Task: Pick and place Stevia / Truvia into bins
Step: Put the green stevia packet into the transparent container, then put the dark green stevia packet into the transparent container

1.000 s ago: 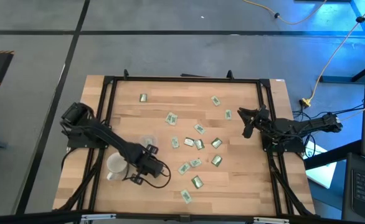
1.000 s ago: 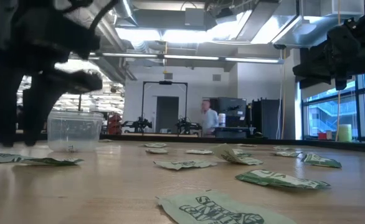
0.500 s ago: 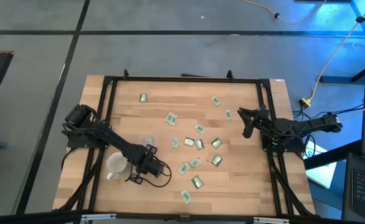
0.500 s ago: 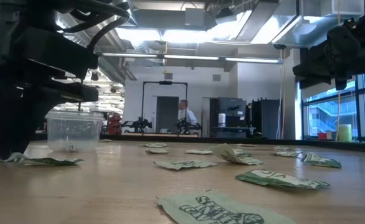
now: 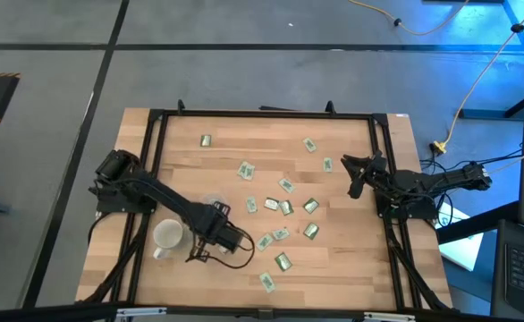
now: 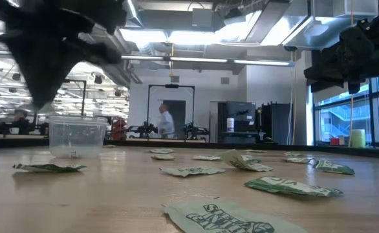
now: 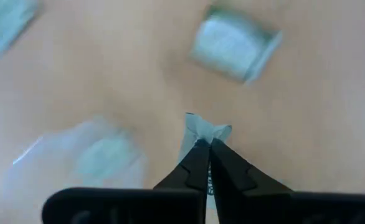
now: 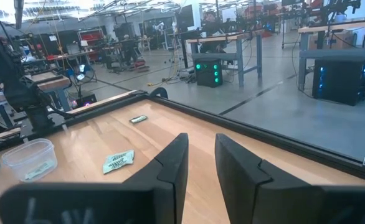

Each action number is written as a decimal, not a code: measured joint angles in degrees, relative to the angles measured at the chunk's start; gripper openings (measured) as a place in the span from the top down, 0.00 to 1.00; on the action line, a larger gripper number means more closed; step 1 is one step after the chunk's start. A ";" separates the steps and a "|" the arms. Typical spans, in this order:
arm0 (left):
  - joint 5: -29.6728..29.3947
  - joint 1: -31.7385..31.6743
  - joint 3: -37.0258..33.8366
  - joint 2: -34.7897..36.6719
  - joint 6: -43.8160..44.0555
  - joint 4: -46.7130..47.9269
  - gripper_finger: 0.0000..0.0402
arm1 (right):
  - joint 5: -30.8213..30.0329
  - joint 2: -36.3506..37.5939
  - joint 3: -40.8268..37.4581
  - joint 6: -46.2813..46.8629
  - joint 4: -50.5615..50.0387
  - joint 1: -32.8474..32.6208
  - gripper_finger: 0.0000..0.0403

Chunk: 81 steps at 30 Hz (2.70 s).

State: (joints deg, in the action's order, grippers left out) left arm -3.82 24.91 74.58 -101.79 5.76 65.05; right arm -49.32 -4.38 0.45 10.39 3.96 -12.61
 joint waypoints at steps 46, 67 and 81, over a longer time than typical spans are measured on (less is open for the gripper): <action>-4.19 -14.56 -9.13 6.70 -3.69 -4.83 0.83 | 0.00 0.01 0.00 -0.17 -0.01 0.00 0.79; 3.95 -3.52 -4.79 -0.26 -7.73 -21.48 0.75 | 0.00 0.00 0.00 -0.20 0.00 0.00 0.79; 5.42 0.13 -4.59 -8.42 -3.44 -21.71 0.83 | 0.00 0.01 0.01 -0.15 0.00 0.00 0.79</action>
State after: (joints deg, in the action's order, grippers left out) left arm 1.60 25.04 69.99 -110.21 2.32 43.35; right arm -49.32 -4.37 0.46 10.24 3.96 -12.61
